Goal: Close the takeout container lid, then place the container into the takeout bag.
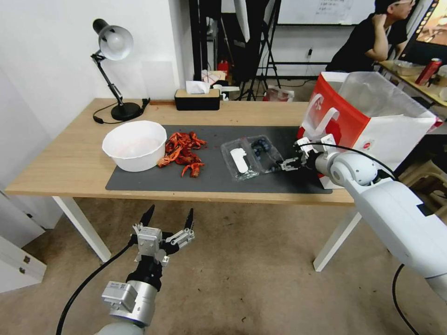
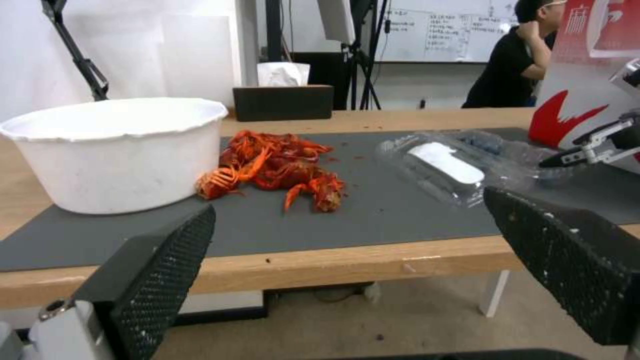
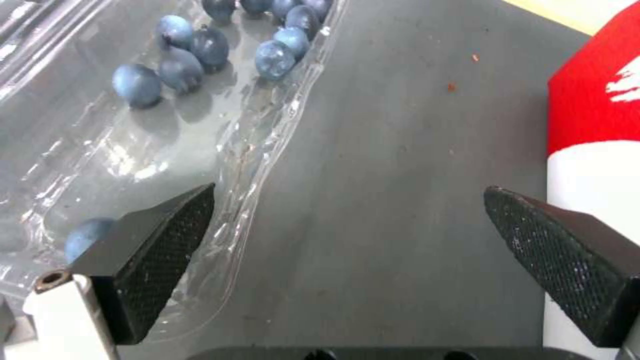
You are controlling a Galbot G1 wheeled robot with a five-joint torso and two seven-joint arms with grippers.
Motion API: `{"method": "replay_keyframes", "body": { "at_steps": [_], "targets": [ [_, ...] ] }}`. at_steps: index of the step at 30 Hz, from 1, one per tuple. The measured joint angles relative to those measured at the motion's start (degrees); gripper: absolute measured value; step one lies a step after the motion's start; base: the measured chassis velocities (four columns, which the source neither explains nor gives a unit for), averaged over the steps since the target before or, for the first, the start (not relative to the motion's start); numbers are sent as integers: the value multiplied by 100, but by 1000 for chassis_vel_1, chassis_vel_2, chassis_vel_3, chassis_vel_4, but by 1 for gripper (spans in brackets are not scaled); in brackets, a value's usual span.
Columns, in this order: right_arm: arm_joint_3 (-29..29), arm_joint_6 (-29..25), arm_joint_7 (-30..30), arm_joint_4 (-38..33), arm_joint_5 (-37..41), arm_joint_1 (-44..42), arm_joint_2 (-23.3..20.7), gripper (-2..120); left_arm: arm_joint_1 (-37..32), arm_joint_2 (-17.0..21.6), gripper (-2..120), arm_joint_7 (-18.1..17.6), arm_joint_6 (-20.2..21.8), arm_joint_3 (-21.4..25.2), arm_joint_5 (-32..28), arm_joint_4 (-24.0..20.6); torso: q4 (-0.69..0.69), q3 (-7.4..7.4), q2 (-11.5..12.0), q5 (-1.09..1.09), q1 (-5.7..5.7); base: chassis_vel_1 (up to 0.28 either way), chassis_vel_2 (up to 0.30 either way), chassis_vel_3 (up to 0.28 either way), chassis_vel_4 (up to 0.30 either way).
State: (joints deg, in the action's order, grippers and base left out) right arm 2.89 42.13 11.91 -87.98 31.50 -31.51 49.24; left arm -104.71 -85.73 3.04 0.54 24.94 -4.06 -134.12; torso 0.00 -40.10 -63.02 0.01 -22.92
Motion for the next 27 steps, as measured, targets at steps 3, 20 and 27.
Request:
{"method": "replay_keyframes", "body": {
  "at_steps": [3,20,27],
  "targets": [
    [0,0,0,-56,19,-27,-28,100,-2,0,100,-1,0,-20,14,-4,0,0,0,0,0,0,0,0,0],
    [83,0,-35,-325,140,-181,-203,100,-35,-53,100,-3,-58,-74,97,-48,0,0,0,-1,0,0,0,0,0],
    [185,0,-55,-402,206,-277,-244,100,-68,-81,100,-2,-64,-77,118,-91,0,0,0,0,0,0,0,0,0]
  ]
}}
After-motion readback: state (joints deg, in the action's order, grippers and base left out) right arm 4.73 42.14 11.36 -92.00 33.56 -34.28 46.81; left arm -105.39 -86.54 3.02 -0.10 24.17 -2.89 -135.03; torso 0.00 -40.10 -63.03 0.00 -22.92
